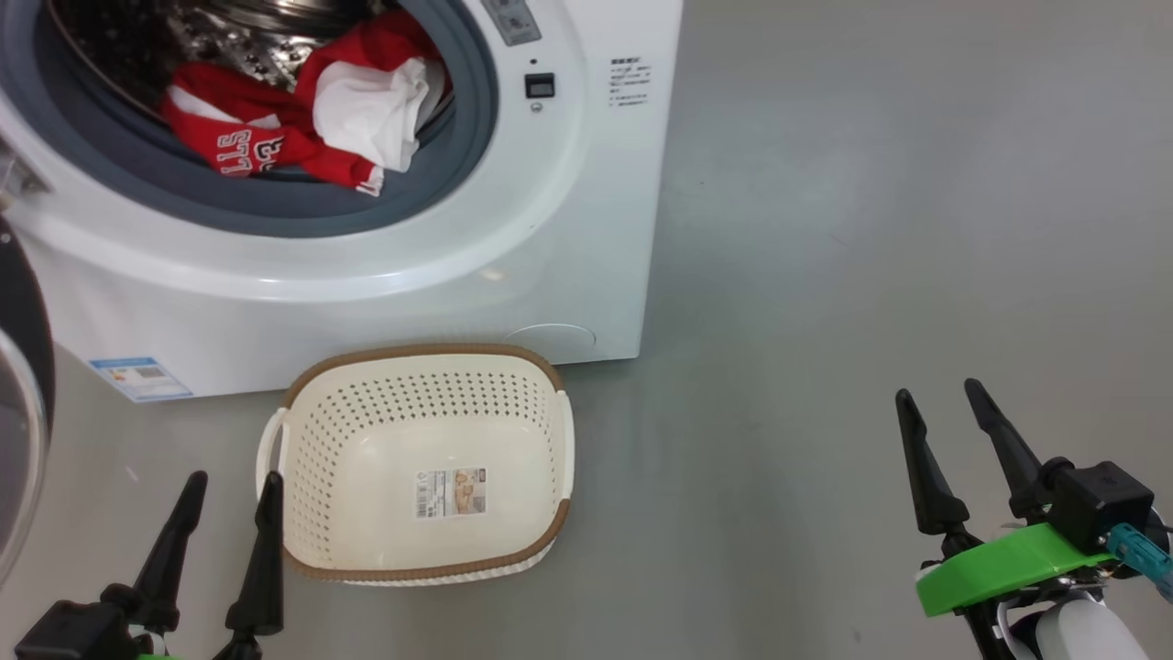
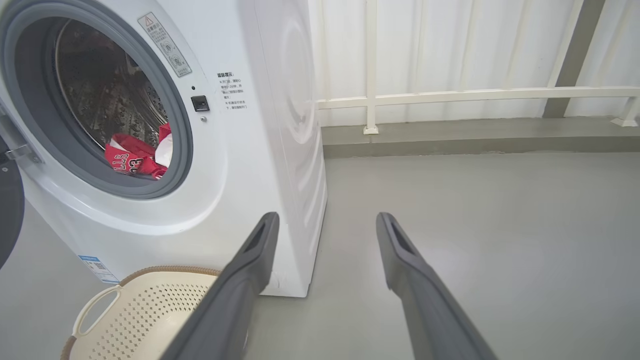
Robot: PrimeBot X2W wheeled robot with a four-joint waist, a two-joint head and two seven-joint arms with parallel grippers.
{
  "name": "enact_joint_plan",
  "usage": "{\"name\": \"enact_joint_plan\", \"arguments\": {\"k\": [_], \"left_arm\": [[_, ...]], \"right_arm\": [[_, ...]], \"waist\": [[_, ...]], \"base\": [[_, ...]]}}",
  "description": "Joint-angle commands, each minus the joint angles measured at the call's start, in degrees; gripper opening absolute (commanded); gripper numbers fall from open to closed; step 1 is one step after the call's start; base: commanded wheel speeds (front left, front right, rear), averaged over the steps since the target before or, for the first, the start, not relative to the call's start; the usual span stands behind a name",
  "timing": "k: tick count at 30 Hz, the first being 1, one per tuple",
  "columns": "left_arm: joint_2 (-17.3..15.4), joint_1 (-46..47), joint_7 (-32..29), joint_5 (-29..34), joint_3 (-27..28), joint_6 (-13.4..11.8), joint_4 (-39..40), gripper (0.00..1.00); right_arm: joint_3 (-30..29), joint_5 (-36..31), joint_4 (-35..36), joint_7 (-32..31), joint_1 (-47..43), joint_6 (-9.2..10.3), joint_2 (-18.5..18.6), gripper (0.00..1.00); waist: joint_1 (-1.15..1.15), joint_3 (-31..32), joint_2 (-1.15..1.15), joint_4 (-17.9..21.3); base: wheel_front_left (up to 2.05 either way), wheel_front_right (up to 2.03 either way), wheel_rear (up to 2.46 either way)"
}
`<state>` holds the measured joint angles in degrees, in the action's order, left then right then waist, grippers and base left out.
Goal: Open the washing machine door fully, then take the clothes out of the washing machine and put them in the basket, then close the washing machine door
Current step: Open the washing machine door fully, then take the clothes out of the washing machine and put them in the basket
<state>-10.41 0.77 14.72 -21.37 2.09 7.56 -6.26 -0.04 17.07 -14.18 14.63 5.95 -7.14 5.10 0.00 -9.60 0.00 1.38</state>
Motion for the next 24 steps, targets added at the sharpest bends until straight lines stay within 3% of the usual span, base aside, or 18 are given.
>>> {"name": "enact_joint_plan", "arguments": {"k": [1, 24], "left_arm": [[-1.28, 0.03, 0.28, 0.04, 2.25, -0.08, 1.54, 1.0], [-1.21, 0.48, 0.28, 2.08, 3.1, -0.08, 0.45, 1.0]], "right_arm": [[0.35, -0.12, 1.69, 0.37, -0.48, -0.35, 0.1, 1.0], [-0.84, -0.37, 2.12, 0.37, -0.54, -0.35, -0.36, 1.0]], "waist": [[0.0, 0.3, 0.0, 1.15], [0.0, 0.58, 0.0, 0.54]], "base": [[0.0, 0.0, 0.0], [0.0, 0.0, 0.0]]}}
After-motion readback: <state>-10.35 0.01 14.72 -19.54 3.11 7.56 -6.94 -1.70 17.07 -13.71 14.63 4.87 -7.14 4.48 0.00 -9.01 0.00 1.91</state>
